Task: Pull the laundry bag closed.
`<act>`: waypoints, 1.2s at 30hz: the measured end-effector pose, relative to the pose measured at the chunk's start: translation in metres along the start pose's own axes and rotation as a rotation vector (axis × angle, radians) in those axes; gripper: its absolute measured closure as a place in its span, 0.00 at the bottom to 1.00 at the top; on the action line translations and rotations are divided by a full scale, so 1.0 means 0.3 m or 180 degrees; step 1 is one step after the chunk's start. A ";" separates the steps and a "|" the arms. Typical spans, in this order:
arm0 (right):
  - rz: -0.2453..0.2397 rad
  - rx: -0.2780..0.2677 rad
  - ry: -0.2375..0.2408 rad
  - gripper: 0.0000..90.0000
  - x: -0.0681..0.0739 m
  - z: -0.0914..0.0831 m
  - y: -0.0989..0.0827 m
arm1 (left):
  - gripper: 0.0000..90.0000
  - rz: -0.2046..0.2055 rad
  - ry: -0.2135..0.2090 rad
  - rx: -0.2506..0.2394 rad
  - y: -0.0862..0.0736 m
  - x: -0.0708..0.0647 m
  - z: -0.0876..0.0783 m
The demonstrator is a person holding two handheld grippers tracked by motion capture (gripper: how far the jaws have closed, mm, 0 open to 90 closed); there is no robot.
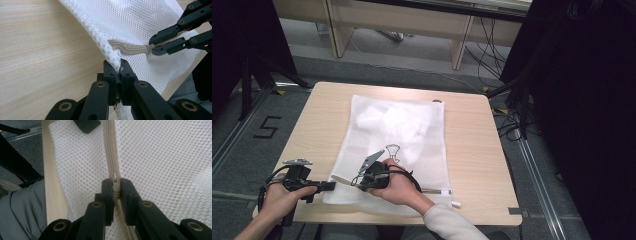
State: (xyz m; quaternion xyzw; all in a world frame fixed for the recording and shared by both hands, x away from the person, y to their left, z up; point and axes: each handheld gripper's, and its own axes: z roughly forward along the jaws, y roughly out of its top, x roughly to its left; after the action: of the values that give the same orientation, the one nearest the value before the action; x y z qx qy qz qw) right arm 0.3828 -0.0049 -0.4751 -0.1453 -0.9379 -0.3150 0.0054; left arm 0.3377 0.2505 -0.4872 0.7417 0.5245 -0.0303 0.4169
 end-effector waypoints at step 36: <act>-0.0077 0.0060 -0.0048 0.92 -0.019 -0.050 -0.039 | 0.95 0.0055 0.0092 0.0025 -0.004 0.000 0.006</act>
State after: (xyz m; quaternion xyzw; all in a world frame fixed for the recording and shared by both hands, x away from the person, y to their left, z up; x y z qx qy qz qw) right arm 0.3837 -0.0243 -0.4705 -0.1363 -0.9425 -0.3051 -0.0041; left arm 0.3375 0.2496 -0.4891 0.7482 0.5239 -0.0181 0.4067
